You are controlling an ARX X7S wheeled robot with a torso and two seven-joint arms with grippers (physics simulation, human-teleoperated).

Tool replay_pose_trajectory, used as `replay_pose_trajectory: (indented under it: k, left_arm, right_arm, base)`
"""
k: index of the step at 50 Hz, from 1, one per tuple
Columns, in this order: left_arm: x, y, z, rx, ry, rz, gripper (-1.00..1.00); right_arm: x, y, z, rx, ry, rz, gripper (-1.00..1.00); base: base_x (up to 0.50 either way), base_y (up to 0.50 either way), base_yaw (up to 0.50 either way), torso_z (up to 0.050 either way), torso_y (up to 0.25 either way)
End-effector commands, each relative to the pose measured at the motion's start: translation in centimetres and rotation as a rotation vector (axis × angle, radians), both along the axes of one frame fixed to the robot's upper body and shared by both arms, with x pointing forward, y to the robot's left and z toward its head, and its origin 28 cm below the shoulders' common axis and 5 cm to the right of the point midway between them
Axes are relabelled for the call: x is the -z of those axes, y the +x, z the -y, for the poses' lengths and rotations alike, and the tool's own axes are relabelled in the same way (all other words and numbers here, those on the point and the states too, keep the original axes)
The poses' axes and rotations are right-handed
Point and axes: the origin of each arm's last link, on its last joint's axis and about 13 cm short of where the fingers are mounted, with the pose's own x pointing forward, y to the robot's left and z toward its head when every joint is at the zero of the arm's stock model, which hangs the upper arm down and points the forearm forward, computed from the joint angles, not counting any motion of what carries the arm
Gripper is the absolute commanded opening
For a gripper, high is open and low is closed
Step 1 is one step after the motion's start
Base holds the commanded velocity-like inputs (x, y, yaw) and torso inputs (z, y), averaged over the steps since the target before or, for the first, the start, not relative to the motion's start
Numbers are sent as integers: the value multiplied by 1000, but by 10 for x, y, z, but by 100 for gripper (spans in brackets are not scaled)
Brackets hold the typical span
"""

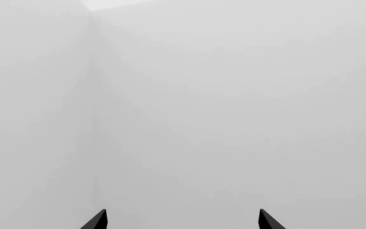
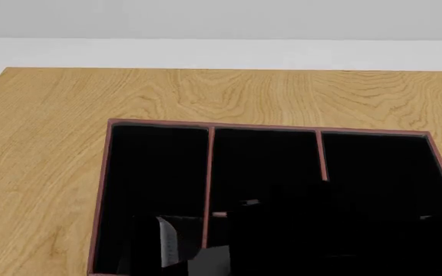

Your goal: Pick up the book and place it in the front compartment of the caddy.

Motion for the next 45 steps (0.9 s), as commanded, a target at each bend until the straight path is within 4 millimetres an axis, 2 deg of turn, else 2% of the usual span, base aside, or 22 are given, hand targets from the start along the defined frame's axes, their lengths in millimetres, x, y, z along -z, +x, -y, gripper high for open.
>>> replay_pose_trajectory:
  k: [1, 15, 27, 35, 45]
  left_arm:
    - [0, -1, -1, 3, -5, 7, 100]
    - [1, -4, -4, -1, -14, 15, 100]
    - [0, -5, -6, -3, -17, 28, 100]
    - [0, -6, -7, -2, -20, 32, 100]
    - [0, -9, -11, -11, -21, 41, 100]
  right_arm:
    - [-53, -18, -6, -38, 80, 97, -100]
    - [-117, -32, -14, -55, 116, 190, -100]
    - [-170, -34, -28, -40, 140, 299, -100]
    - [-193, -30, -31, -6, 161, 365, -100]
    - [-201, -12, -28, 57, 138, 428, -100]
  base:
    - [0, 0, 0, 0, 0]
    - [0, 0, 0, 0, 1]
    - [0, 0, 0, 0, 0]
    - [0, 0, 0, 0, 1]
    - [0, 0, 0, 0, 0]
